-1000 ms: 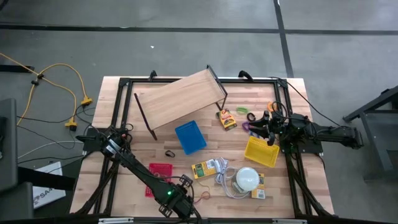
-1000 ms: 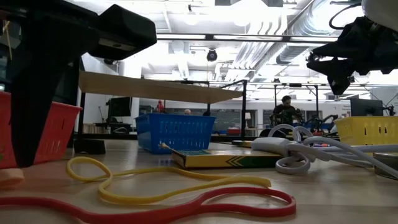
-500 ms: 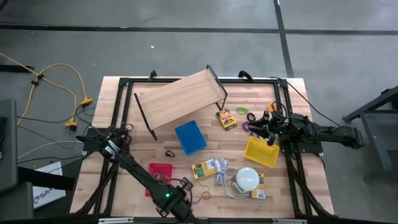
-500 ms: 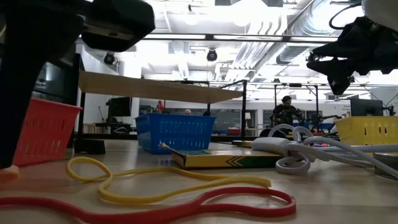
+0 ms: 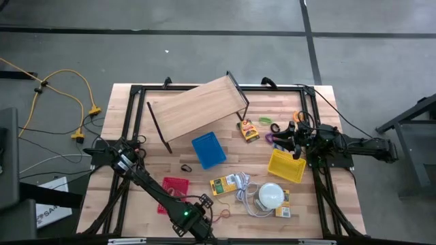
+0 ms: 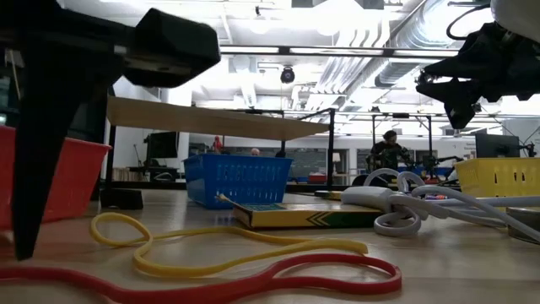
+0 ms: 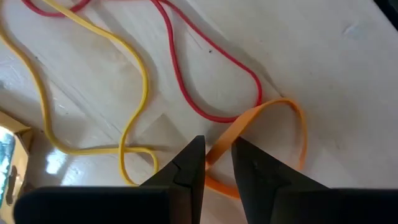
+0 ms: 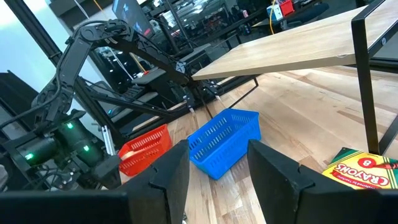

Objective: Pick & Place Office Desk Supplies
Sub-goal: Put the orange rubber band into the red bin

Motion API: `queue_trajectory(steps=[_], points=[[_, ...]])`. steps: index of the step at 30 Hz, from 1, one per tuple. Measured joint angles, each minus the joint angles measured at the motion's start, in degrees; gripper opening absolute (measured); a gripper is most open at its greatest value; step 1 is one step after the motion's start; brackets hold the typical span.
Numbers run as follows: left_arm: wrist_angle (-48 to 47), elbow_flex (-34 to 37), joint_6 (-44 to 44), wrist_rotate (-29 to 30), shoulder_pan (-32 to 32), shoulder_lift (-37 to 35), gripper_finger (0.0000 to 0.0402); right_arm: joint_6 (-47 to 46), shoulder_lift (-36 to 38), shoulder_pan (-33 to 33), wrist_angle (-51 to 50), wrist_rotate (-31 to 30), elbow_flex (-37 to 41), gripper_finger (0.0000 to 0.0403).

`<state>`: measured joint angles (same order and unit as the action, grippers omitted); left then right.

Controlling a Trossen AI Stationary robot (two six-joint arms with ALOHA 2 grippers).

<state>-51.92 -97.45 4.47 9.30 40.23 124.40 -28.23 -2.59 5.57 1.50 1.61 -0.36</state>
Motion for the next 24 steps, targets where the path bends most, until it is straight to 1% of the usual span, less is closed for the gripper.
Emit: queue_trajectory(steps=[8, 20, 24], points=[[0.0, 0.0, -0.2, 0.5, 0.0, 0.0, 0.0071, 0.0, 0.0, 0.0, 0.0, 0.0, 0.0, 0.015], [0.0, 0.0, -0.4, 0.3, 0.1, 0.1, 0.0007, 0.0, 0.0, 0.0, 0.0, 0.0, 0.0, 0.015], [0.0, 0.0, -0.4, 0.4, 0.1, 0.1, 0.0003, 0.0, 0.0, 0.0, 0.0, 0.0, 0.0, 0.015]])
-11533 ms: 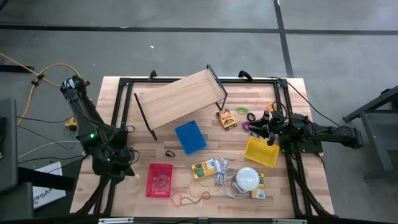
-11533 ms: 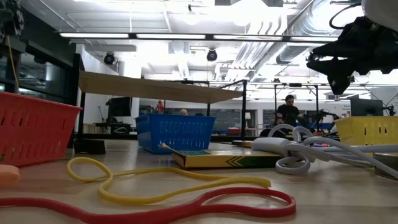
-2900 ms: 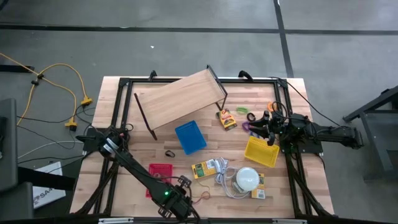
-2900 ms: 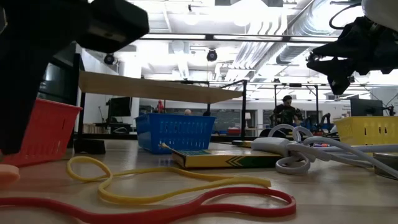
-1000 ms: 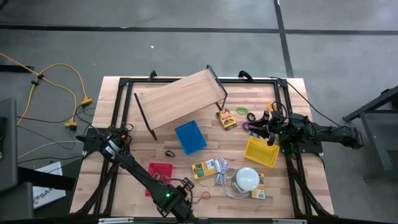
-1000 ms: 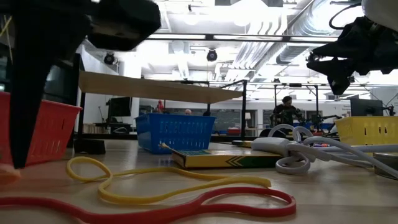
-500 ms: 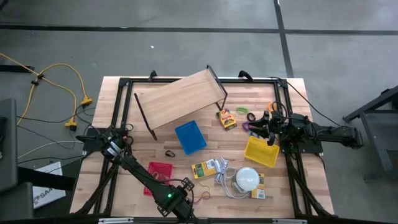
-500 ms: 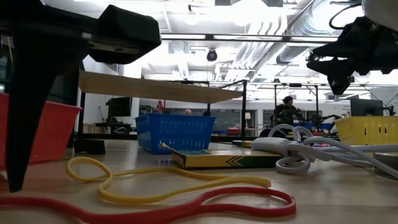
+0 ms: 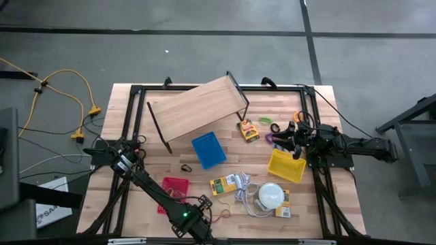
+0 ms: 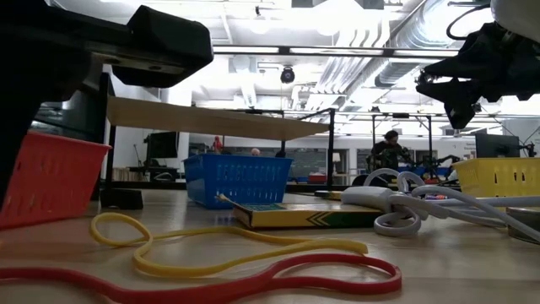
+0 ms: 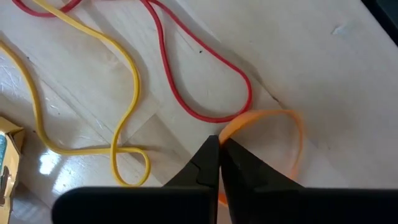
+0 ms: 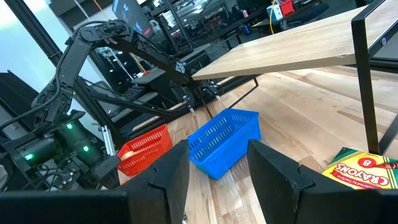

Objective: Pick & Place Office Desk Supplies
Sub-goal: Put the orange rubber band into the red bin

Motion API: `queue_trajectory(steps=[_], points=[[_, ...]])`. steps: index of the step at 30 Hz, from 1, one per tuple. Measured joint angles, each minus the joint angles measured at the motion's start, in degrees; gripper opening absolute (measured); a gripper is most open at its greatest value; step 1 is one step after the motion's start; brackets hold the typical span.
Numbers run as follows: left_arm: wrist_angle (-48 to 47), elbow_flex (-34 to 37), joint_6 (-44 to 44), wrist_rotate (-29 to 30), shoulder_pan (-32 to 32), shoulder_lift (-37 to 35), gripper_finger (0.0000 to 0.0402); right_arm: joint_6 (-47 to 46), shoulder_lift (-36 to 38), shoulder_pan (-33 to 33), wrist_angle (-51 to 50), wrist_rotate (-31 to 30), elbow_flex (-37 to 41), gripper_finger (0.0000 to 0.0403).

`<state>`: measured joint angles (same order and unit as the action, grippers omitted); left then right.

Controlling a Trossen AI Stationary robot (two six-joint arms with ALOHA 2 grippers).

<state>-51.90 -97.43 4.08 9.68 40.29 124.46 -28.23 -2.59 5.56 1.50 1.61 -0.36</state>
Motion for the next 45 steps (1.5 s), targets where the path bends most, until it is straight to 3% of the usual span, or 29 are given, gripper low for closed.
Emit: queue_trajectory(steps=[9, 16, 28, 35, 45], points=[[-0.2, 0.0, -0.6, 0.4, 0.0, -0.3, 0.0002, 0.0, 0.0, 0.0, 0.0, 0.0, 0.0, 0.015], [-0.6, 0.0, -1.9, 0.5, -0.1, -4.7, 0.0001, 0.0, 0.0, 0.0, 0.0, 0.0, 0.0, 0.015], [-1.6, 0.0, -10.2, 0.8, -0.8, -9.6, 0.0001, 0.0, 0.0, 0.0, 0.0, 0.0, 0.0, 0.015], [-8.2, 0.0, -19.0, 1.4, -1.4, -10.2, 0.0001, 0.0, 0.0, 0.0, 0.0, 0.0, 0.0, 0.015], [-14.1, 0.0, -27.6, 5.6, -1.0, -16.6, 0.0001, 0.0, 0.0, 0.0, 0.0, 0.0, 0.0, 0.015]])
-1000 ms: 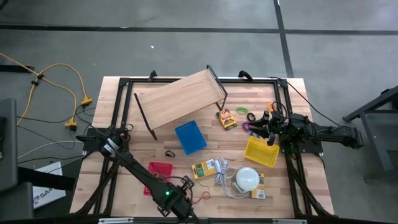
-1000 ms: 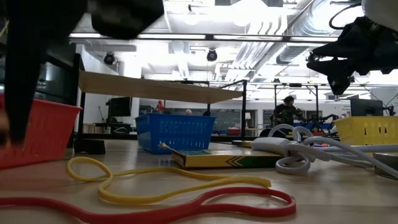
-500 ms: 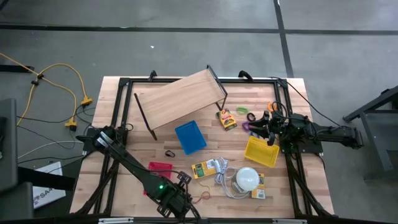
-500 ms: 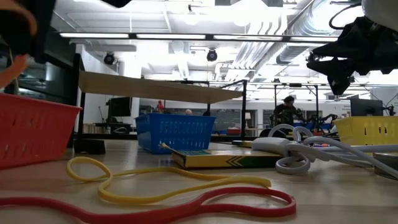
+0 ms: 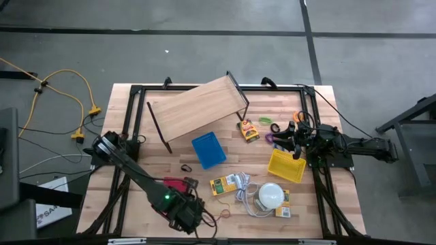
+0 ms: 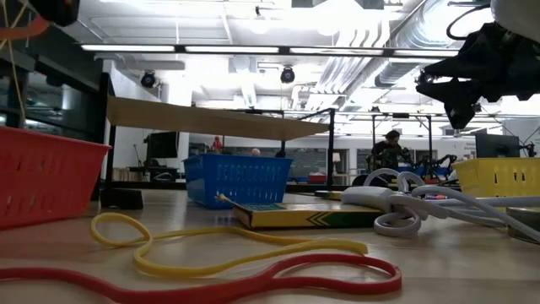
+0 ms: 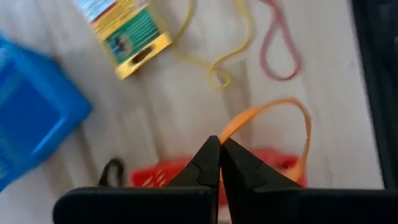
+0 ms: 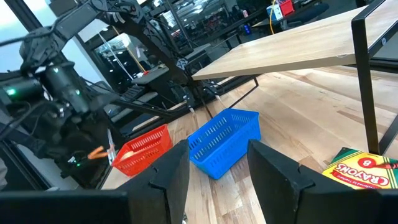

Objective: Pick & Place Office Desk Supplies
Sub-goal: Put the orange rubber band into the red bin

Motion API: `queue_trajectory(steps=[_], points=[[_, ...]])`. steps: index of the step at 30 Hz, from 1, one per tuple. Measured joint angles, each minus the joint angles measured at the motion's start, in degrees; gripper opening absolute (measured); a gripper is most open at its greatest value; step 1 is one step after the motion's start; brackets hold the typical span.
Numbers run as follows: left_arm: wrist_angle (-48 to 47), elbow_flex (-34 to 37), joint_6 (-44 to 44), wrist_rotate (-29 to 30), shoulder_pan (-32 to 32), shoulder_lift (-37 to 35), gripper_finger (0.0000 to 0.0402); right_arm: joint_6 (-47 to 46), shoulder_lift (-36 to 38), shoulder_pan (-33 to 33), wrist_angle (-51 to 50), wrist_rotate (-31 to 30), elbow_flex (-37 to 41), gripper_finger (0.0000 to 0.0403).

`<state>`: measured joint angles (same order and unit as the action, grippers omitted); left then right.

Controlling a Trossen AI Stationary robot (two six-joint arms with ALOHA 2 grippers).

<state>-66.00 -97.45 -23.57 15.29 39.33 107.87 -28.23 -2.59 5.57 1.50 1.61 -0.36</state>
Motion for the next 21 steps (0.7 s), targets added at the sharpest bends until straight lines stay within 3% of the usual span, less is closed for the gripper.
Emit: queue_trajectory(steps=[12, 17, 21], points=[[-10.5, 0.0, -9.8, 1.0, 1.4, -2.0, 0.0001, 0.0, 0.0, 0.0, 0.0, 0.0, 0.0, 0.015], [-9.4, 2.5, -11.2, 1.4, 2.3, -3.8, 0.0001, 0.0, 0.0, 0.0, 0.0, 0.0, 0.0, 0.015], [-3.2, 9.5, -12.3, 1.3, 2.3, -8.1, 0.0001, 0.0, 0.0, 0.0, 0.0, 0.0, 0.0, 0.015]])
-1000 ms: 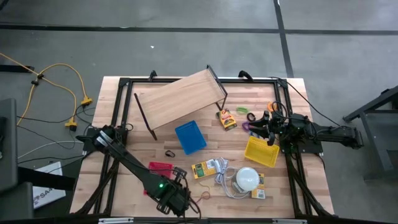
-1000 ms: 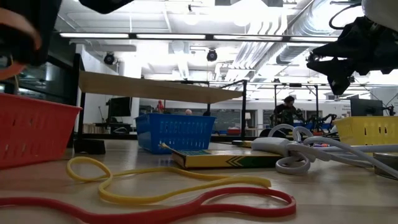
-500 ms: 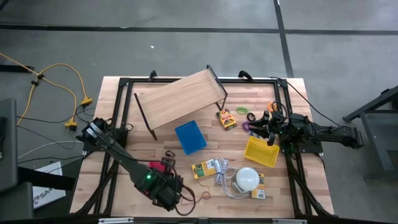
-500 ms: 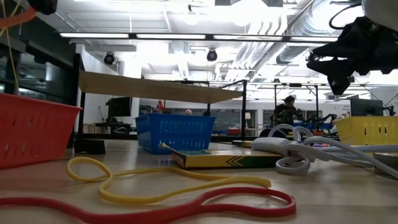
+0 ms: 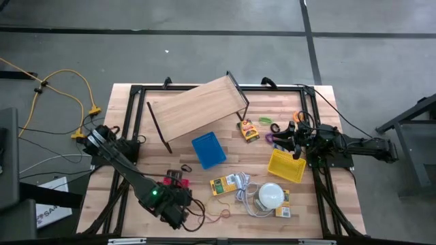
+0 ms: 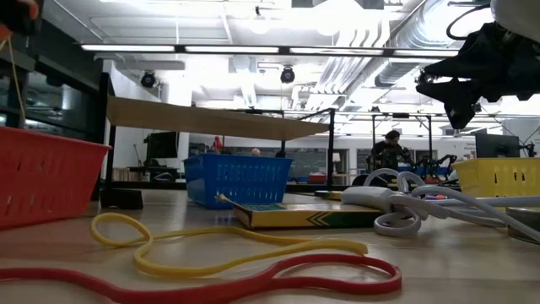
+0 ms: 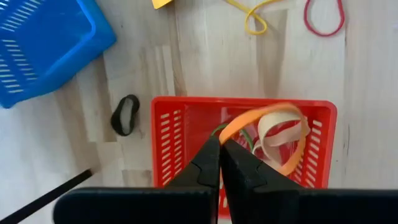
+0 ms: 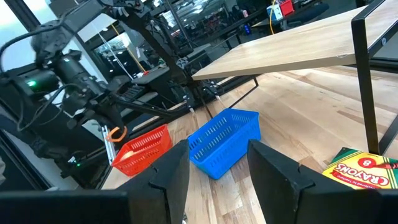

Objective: Pick & Place Office Desk Supplies
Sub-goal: Put the orange rubber band into the red bin

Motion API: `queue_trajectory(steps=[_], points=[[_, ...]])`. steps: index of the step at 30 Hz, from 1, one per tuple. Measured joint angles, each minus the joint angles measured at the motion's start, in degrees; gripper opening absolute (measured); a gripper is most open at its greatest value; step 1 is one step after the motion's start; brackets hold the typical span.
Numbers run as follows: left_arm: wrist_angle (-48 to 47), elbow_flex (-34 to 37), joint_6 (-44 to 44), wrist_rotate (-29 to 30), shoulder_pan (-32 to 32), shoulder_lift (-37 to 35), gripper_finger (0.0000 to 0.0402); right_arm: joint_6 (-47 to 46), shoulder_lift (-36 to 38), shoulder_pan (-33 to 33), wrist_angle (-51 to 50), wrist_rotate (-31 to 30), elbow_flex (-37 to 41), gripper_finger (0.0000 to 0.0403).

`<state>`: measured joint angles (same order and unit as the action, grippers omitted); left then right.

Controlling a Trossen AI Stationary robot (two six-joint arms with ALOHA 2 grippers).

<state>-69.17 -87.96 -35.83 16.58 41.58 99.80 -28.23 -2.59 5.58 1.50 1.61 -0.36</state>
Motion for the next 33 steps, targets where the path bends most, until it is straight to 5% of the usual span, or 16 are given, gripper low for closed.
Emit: queue_trajectory(steps=[10, 33], points=[[14.8, 18.5, -3.2, -5.9, -2.2, -10.2, 0.0001, 0.0, 0.0, 0.0, 0.0, 0.0, 0.0, 0.015], [18.6, 23.1, -2.7, -6.8, -2.7, -10.6, 0.0001, 0.0, 0.0, 0.0, 0.0, 0.0, 0.0, 0.015]])
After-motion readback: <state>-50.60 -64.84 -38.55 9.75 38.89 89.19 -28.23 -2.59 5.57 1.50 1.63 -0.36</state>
